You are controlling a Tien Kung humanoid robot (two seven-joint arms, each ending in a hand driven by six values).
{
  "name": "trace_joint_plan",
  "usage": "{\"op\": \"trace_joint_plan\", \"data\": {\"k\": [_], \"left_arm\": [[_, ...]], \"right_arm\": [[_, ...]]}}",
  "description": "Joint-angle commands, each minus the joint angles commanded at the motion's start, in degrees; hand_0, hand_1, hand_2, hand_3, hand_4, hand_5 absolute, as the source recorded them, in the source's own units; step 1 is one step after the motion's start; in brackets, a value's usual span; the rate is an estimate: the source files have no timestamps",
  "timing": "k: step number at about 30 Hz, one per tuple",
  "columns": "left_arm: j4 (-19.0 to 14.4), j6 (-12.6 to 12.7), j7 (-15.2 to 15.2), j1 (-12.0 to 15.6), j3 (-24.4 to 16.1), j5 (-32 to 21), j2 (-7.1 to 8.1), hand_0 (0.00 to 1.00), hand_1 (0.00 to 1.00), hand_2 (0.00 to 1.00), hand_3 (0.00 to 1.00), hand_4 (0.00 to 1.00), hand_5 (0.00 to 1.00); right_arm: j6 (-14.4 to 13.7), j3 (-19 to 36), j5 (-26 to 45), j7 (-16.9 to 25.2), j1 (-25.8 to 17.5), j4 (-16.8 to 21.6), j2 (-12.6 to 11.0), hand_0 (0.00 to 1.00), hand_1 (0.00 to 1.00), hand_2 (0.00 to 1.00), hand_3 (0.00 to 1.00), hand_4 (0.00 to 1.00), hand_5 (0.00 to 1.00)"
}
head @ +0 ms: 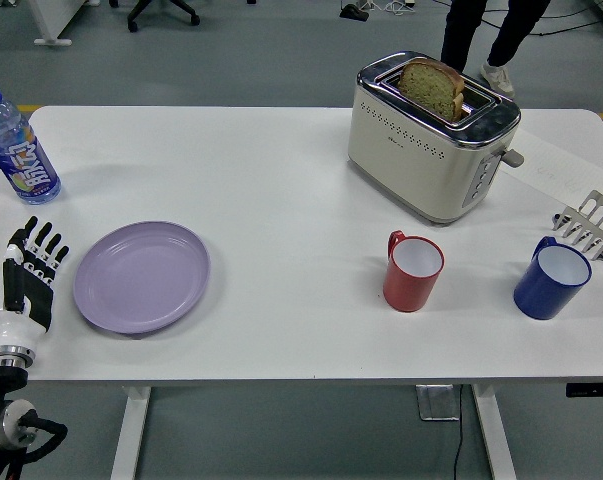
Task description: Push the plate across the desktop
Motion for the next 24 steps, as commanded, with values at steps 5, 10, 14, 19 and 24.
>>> {"op": "trace_joint_plan", "data": {"k": [5, 10, 14, 19, 24], "left_arm": [[-0.11, 0.17, -0.26, 0.03, 0.73, -0.30, -0.35, 0.914, 0.961, 0.983, 0.998, 0.507, 0.998], [-0.85, 0.30, -0.47, 0.38, 1.70, -0.40, -0.80, 0.918, 0.965, 0.986, 0.998, 0.504, 0.998], [-1.22, 0.37, -0.71, 0.58, 2.12, -0.62, -1.20, 0.918, 0.965, 0.986, 0.998, 0.504, 0.998], [-2.27, 0.83, -1.46, 0.60, 2.39, -1.25, -2.05, 0.919, 0.962, 0.985, 0.998, 0.498, 0.998], [-2.23, 0.87, -1.68, 0.42, 2.77, -1.58, -2.50, 0.915, 0.958, 0.980, 0.998, 0.462, 0.998]], "right_arm": [[0.02, -0.16, 0.27, 0.03, -0.09, 0.00, -0.08, 0.630, 0.580, 0.662, 0.609, 0.176, 0.304], [-0.09, -0.53, 0.96, 0.07, -0.15, 0.00, -0.15, 0.630, 0.581, 0.662, 0.609, 0.176, 0.300], [-0.11, -0.69, 1.21, 0.09, -0.14, 0.00, -0.15, 0.630, 0.581, 0.662, 0.609, 0.176, 0.300], [-0.13, -0.76, 1.37, 0.11, -0.16, 0.00, -0.22, 0.631, 0.580, 0.662, 0.608, 0.176, 0.300], [-0.14, -0.79, 1.44, 0.13, -0.12, 0.00, -0.23, 0.631, 0.581, 0.662, 0.608, 0.177, 0.299]]}}
